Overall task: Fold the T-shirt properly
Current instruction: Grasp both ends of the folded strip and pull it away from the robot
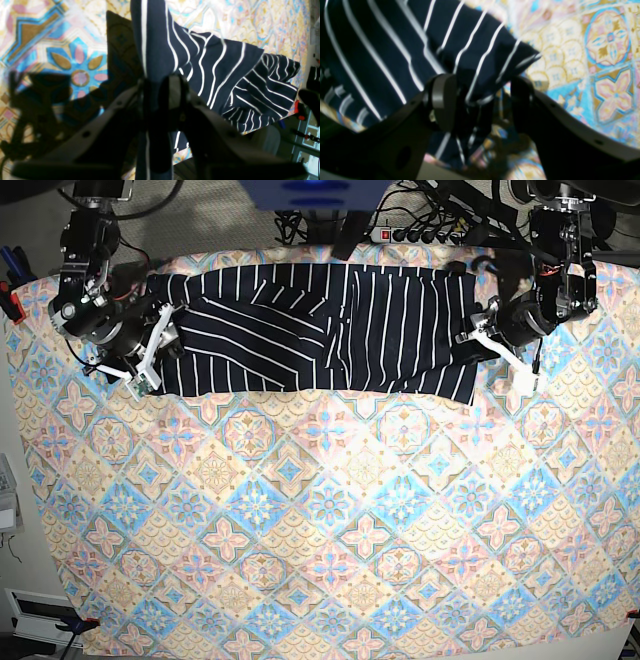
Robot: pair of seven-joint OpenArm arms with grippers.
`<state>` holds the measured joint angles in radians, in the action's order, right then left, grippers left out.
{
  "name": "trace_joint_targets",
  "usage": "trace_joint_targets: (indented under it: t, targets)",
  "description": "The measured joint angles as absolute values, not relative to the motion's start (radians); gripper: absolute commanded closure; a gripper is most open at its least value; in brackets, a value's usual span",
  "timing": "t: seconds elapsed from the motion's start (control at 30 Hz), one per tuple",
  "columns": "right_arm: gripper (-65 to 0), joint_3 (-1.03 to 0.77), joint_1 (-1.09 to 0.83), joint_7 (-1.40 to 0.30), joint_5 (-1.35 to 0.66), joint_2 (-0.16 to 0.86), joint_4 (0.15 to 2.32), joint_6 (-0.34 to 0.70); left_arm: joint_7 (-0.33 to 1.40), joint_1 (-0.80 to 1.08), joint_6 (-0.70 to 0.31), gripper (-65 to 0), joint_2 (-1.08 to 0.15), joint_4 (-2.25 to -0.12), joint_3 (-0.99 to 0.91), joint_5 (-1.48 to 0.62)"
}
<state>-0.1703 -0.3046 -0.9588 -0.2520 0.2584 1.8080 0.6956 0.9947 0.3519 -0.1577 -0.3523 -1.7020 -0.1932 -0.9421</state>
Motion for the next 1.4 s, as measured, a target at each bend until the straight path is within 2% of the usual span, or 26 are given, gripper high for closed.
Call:
trace_joint_targets:
  t: [0.23,0.67,0.8,0.87,1.0,1.07,1.23,1.4]
  targets:
    - [-34.7,-0.175,-0.26,-0.963,-0.436,0.324,1.612,0.696,0.995,0.352,-0.158,-10.0,-0.352,-1.702,-0.191,-0.939]
    - [-34.7,-0.169,-0.253,-0.941,-0.464,0.316,1.431,0.696,0.995,0.352,-0.158,-10.1,-0.352,-1.702,-0.189,-0.939]
    - [-34.4,-0.175,-0.21,-0.933,-0.59,0.33,1.309,0.706,0.995,0.352,-0.158,-10.1,-0.352,-1.702,-0.189,-0.938]
    - [-31.1,-0.175,-0.19,-0.912,-0.624,0.329,1.262,0.706,0.994,0.35,-0.159,-10.1,-0.352,-1.702,-0.189,-0.94]
    - [-15.5,-0.148,-0.169,-0.904,-0.622,0.339,1.236,0.694,0.994,0.352,-0.168,-10.1,-0.352,-1.702,-0.189,-0.938]
    - [-10.1,-0.115,-0.157,-0.91,-0.611,0.347,1.237,0.685,0.994,0.352,-0.17,-10.1,-0.352,-1.702,-0.187,-0.939]
    - [-8.2,-0.092,-0.135,-0.999,-0.622,0.32,1.246,0.686,0.994,0.352,-0.17,-10.1,-0.352,-1.702,-0.187,-0.939]
    - [-0.1,-0.09,-0.139,-1.028,-0.611,0.308,1.286,0.687,0.995,0.352,-0.17,-10.1,-0.349,-1.702,-0.187,-0.939]
